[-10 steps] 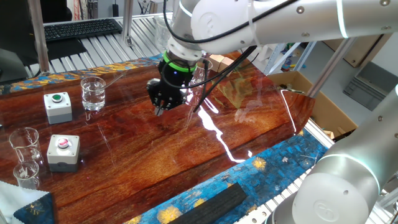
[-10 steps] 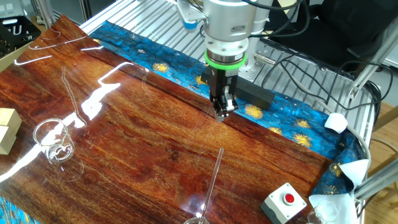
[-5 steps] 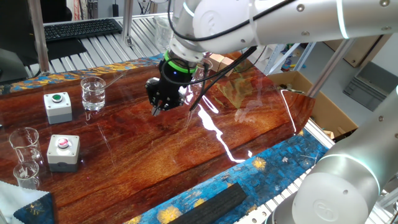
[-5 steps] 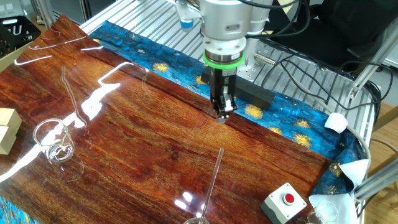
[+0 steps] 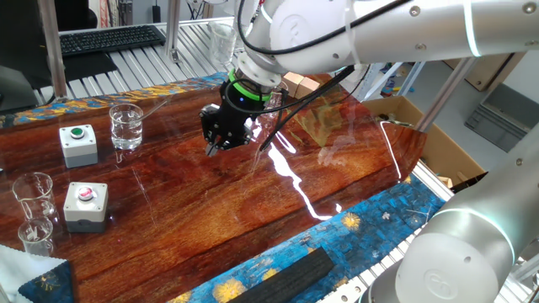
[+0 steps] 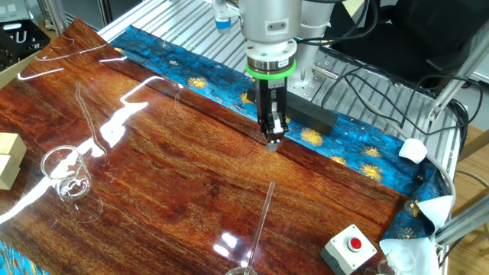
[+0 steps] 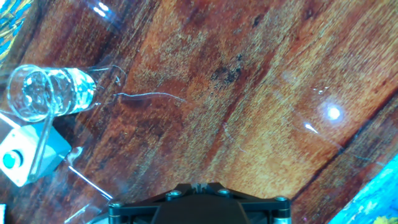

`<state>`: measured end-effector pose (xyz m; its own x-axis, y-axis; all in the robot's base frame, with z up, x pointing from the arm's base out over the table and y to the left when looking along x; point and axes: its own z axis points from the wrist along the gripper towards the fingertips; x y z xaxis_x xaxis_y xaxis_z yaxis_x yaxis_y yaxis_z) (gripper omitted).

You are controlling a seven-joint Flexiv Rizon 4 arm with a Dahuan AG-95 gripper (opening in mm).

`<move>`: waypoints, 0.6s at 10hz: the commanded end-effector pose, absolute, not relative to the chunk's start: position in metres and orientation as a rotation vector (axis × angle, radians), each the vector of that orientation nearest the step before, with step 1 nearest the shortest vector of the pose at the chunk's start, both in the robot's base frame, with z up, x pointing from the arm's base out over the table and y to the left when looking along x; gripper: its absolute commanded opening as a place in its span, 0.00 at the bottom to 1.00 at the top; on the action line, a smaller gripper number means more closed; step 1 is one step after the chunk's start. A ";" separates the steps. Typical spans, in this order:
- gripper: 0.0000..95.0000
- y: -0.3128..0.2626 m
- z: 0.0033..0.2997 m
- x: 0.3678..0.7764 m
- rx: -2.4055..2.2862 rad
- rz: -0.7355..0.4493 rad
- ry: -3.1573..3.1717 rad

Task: Stir the beaker with a glass rod

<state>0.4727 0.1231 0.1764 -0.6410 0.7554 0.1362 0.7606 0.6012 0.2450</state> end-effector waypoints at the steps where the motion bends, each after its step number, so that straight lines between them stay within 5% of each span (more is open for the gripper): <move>1: 0.00 0.122 0.175 0.473 -1.316 -0.438 -2.808; 6: 0.00 0.122 0.175 0.473 -1.290 -0.451 -2.817</move>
